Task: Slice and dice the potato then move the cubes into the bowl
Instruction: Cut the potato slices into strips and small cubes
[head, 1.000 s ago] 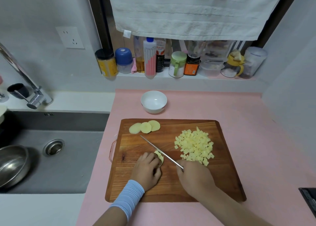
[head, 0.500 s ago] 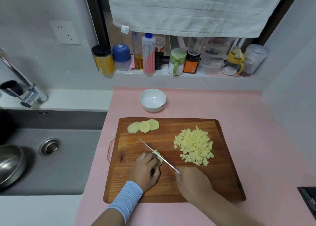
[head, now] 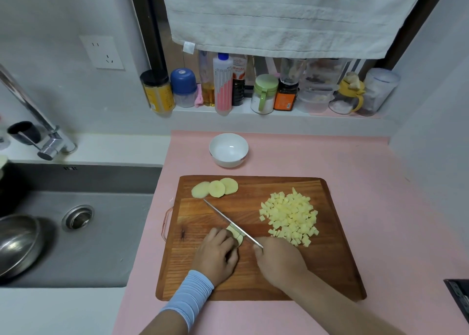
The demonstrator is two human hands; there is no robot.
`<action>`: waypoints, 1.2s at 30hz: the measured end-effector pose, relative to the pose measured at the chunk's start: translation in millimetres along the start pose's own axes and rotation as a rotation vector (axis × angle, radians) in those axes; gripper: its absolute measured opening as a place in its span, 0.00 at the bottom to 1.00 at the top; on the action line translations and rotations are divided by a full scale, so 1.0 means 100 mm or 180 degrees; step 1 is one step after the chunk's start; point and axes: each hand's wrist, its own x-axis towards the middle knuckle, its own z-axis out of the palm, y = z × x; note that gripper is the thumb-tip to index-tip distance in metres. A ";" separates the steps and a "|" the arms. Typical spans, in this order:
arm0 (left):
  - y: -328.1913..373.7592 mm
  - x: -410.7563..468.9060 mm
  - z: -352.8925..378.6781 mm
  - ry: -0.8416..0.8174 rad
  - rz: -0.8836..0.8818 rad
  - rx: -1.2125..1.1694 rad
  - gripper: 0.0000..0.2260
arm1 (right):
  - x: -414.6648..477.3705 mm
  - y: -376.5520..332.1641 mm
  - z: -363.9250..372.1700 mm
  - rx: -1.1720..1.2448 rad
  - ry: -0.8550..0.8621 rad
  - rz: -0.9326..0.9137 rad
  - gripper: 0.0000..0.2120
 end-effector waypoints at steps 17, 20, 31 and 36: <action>-0.02 -0.01 0.00 0.0090 -0.0089 -0.0221 0.04 | -0.25 0.05 -0.03 0.0029 -0.0198 0.0167 0.14; -0.03 -0.02 0.02 0.0112 -0.0049 -0.0185 0.02 | -0.09 -0.08 -0.01 0.0048 -0.0246 0.0212 0.14; -0.01 -0.09 0.03 0.0222 -0.0079 -0.0015 0.03 | -0.05 -0.10 0.01 0.0055 -0.0199 0.0072 0.13; -0.01 -0.09 0.02 0.0222 -0.0111 -0.0137 0.03 | -0.22 -0.07 -0.05 -0.0077 0.0007 -0.0061 0.12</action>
